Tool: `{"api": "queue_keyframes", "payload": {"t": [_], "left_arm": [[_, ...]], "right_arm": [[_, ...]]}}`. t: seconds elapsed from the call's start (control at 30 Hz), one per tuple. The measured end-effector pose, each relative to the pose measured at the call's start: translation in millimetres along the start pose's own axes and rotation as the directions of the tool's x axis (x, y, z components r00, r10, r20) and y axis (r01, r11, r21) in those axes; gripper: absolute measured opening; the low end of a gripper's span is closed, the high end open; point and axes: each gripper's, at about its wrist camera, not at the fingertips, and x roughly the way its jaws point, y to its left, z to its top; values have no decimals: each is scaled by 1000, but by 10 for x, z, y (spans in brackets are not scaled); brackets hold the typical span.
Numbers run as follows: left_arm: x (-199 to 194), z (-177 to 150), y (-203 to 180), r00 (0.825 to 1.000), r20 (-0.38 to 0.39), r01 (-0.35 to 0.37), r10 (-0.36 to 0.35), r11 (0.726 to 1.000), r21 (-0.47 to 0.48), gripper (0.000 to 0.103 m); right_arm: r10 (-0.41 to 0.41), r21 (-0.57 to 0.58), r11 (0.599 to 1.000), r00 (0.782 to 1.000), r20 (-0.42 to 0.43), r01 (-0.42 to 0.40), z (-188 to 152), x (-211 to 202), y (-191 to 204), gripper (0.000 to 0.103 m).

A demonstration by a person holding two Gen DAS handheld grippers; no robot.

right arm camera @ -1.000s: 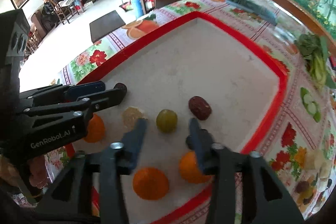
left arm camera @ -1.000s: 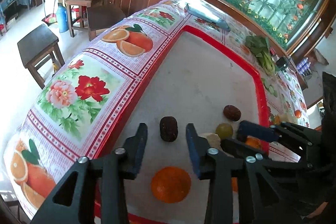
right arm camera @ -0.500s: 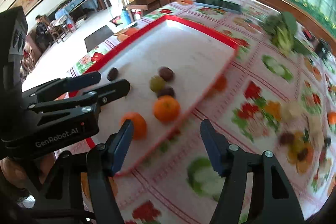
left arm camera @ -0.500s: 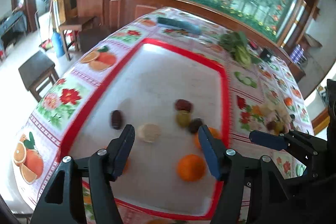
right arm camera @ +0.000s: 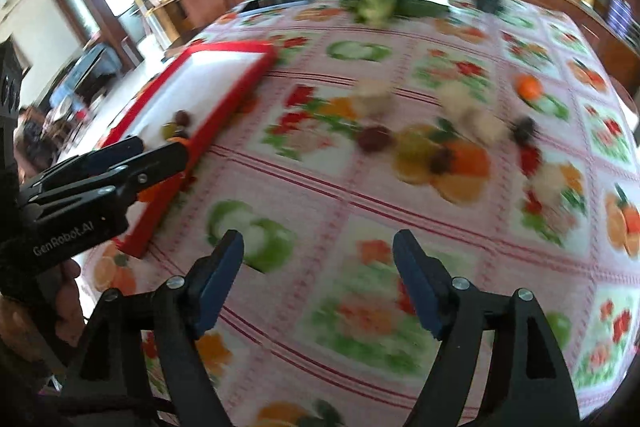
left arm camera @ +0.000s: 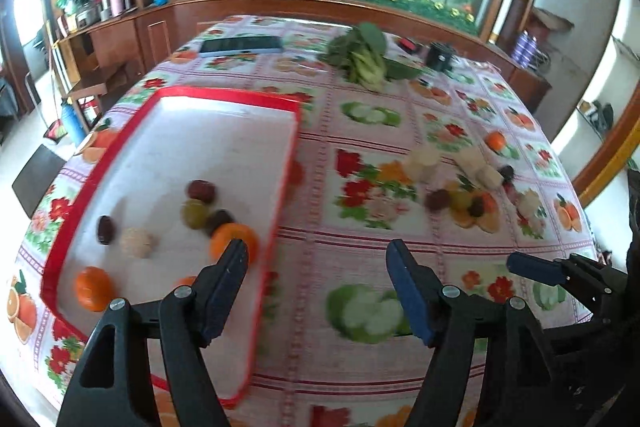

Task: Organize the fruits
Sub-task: 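Move both open tools back over the fruit on the table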

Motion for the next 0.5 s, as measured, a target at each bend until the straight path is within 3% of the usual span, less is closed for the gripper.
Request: {"api": "queue_keyframes", "payload": {"t": [0.5], "left_arm": [[203,60,-817,1000,-22,-17,20,991,133,72]], "right_arm": [[-46,204,978,999,30,39,-239,-296,-977,81]]}}
